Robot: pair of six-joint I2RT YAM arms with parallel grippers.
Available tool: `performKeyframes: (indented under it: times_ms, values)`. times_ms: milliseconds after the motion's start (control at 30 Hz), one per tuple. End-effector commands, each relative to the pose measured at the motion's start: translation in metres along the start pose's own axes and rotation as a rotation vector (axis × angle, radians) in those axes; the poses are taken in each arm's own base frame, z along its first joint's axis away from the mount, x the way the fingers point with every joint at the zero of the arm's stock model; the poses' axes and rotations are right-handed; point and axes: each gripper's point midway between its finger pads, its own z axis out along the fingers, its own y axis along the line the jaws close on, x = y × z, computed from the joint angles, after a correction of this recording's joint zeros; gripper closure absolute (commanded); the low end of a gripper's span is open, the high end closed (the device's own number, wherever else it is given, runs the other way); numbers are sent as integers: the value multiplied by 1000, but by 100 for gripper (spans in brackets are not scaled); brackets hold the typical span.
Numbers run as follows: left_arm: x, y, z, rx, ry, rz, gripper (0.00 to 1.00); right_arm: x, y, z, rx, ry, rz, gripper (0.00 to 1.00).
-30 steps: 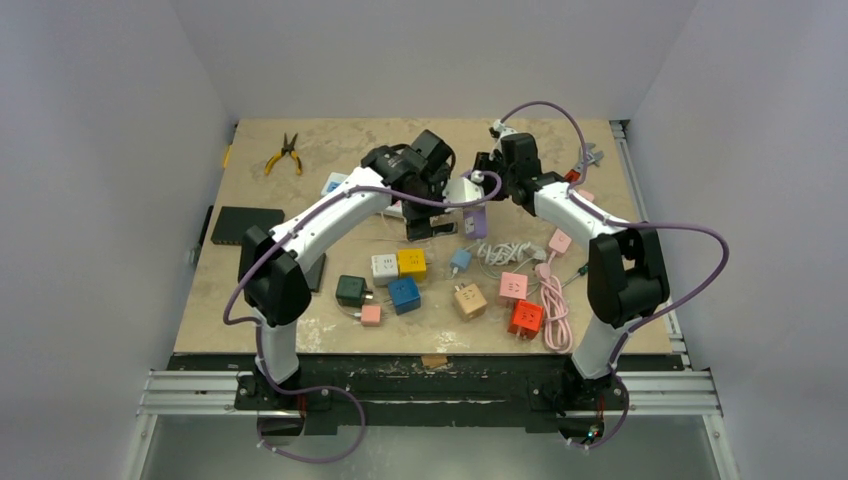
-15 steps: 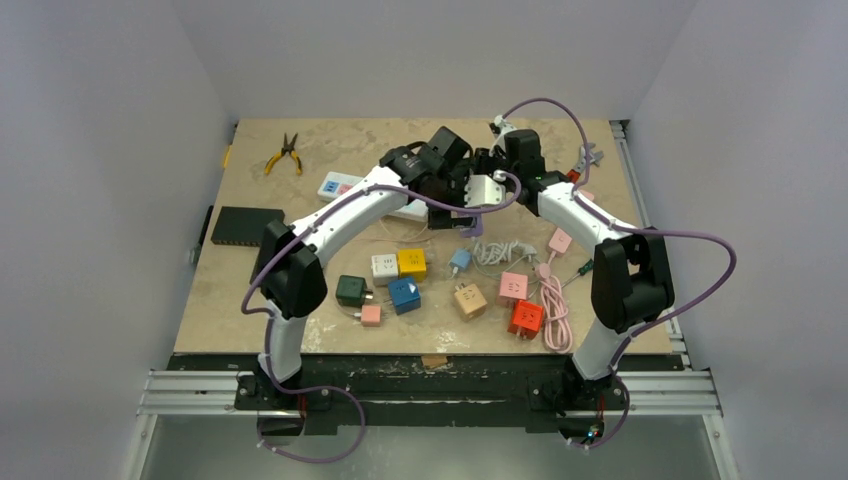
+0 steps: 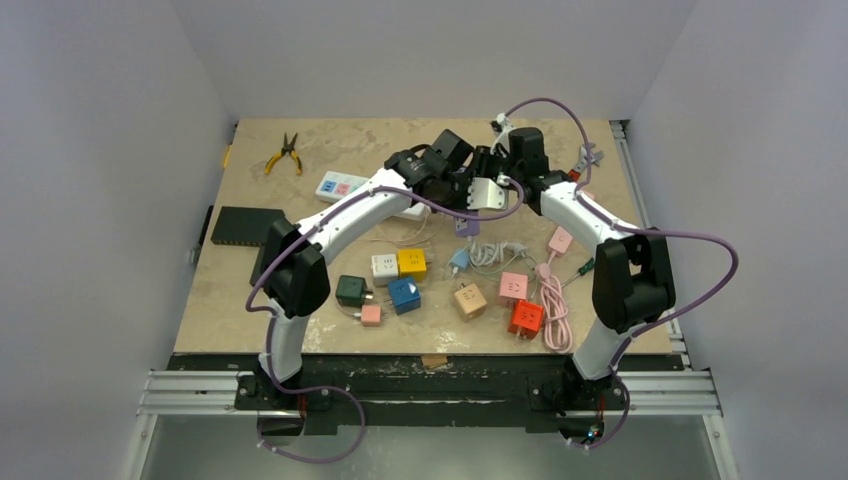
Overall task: Pull the plug off the socket
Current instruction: Remove the plug from the socket, then place the socket at the center of the board.
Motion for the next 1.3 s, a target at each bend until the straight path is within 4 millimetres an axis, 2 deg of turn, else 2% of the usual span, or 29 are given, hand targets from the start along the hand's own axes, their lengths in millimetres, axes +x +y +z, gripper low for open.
performKeyframes:
  times_ms: [0,33,100,300,533,733,1033,1167,1267]
  values:
    - [1,0,-9,0,-5,15,95,-52,65,-38,-195,-154,-45,100]
    - [3,0,-9,-2,1,14,100,-52,64,-37,-191,-155,-48,100]
    - [5,5,-11,-14,4,12,100,-52,55,-32,-157,-153,-61,100]
    - [17,28,-32,-51,4,-10,100,-39,7,-12,31,-118,-78,100]
    - [43,23,-44,-47,48,40,100,-26,-48,7,240,-72,-96,100]
    - [58,38,-50,-75,67,-5,100,-24,-90,15,350,-39,-71,100]
    - [56,51,-57,-119,40,-6,100,-17,-114,19,423,-28,-76,100]
    - [64,65,-46,-155,65,-29,100,-24,-124,27,428,-36,-49,100]
    - [69,84,-39,-186,100,-68,100,-42,-131,34,450,-62,-39,100]
